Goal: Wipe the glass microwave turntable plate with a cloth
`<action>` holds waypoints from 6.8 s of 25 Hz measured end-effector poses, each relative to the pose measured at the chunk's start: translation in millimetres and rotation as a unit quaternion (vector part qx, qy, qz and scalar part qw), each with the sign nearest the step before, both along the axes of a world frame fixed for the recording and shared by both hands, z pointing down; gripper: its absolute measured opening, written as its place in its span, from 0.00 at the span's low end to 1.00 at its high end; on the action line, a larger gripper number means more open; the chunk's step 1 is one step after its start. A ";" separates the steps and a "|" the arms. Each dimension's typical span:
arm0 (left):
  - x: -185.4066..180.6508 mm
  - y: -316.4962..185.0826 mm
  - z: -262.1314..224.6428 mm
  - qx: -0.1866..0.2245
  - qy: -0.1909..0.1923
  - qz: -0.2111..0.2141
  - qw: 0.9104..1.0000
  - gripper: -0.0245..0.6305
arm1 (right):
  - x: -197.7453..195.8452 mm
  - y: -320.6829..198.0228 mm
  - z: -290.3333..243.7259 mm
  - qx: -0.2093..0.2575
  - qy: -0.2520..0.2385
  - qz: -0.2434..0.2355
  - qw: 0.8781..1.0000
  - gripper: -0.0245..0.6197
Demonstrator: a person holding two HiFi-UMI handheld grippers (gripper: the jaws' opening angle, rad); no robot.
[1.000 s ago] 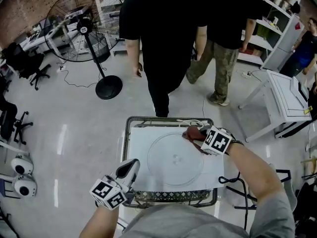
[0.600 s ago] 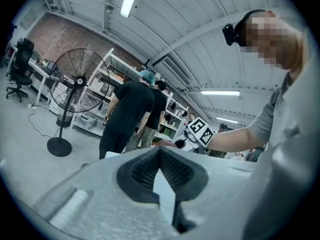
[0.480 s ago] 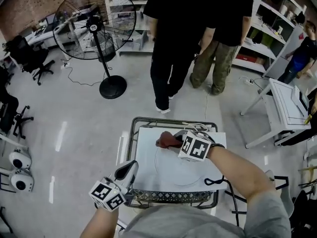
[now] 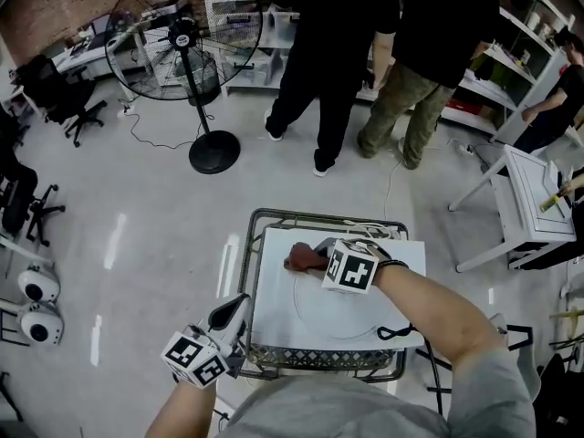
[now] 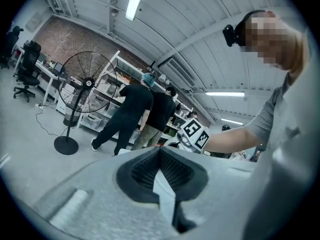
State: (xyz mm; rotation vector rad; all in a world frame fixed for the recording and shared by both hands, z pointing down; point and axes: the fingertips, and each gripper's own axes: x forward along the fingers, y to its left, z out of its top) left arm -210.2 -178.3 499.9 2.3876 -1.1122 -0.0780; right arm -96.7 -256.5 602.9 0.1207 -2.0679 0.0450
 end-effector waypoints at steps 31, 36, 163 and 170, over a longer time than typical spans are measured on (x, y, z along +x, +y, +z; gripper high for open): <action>107.7 -1.8 -5.6 0.013 0.005 0.055 0.998 0.04 | 147.3 24.3 -22.0 0.013 -0.005 0.068 0.998 0.14; 45.9 -2.4 -2.7 0.014 -0.005 0.005 1.000 0.04 | 52.8 32.4 -21.6 0.008 -0.021 -0.003 1.000 0.14; 71.7 57.4 -12.5 0.032 -0.027 -0.053 0.998 0.04 | 210.0 121.9 8.7 0.006 0.072 0.000 0.997 0.14; 83.7 65.2 -13.8 0.038 -0.029 -0.049 0.998 0.04 | 228.9 121.6 10.3 0.013 0.071 0.010 0.997 0.14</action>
